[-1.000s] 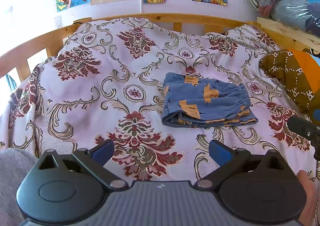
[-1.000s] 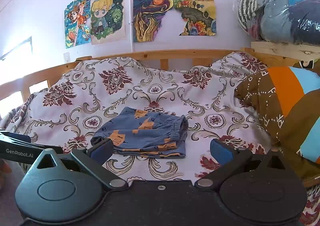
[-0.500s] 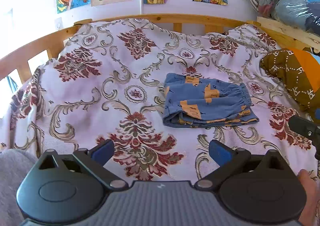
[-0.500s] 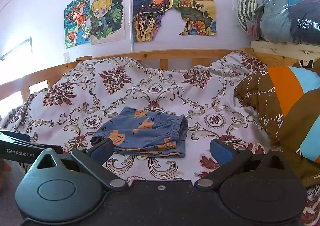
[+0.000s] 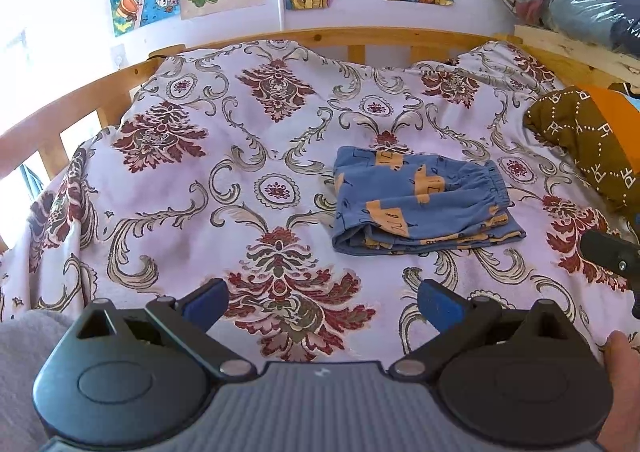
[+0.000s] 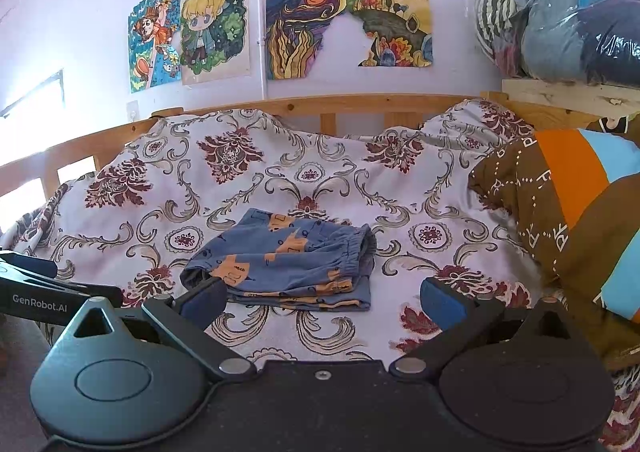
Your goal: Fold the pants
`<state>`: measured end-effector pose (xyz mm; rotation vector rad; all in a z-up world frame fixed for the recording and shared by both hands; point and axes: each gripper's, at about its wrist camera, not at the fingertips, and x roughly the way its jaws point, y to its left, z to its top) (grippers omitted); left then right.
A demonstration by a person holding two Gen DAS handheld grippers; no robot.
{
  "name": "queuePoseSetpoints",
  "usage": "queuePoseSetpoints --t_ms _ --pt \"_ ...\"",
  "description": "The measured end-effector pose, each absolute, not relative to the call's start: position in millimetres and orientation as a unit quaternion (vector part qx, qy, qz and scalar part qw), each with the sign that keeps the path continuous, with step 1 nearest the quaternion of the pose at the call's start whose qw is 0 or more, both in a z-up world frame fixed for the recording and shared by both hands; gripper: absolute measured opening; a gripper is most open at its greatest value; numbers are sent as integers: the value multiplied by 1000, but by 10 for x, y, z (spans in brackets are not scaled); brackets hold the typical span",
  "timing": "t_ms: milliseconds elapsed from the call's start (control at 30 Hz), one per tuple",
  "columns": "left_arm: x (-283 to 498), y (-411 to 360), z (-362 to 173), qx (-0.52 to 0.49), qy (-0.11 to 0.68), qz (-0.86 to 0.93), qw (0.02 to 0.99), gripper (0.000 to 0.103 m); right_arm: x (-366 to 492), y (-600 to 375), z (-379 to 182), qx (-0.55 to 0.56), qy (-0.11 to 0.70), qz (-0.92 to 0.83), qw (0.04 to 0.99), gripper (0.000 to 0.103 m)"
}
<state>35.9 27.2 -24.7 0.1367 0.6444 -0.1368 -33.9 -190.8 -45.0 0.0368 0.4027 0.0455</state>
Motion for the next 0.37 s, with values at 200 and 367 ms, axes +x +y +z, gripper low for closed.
queuePoseSetpoints --t_ms 200,367 --pt "356 279 -242 65 314 -75 944 103 -338 -1905 -448 18 200 22 979 102" --pt "333 258 -233 71 307 -78 946 103 -336 -1900 -445 18 200 22 979 102"
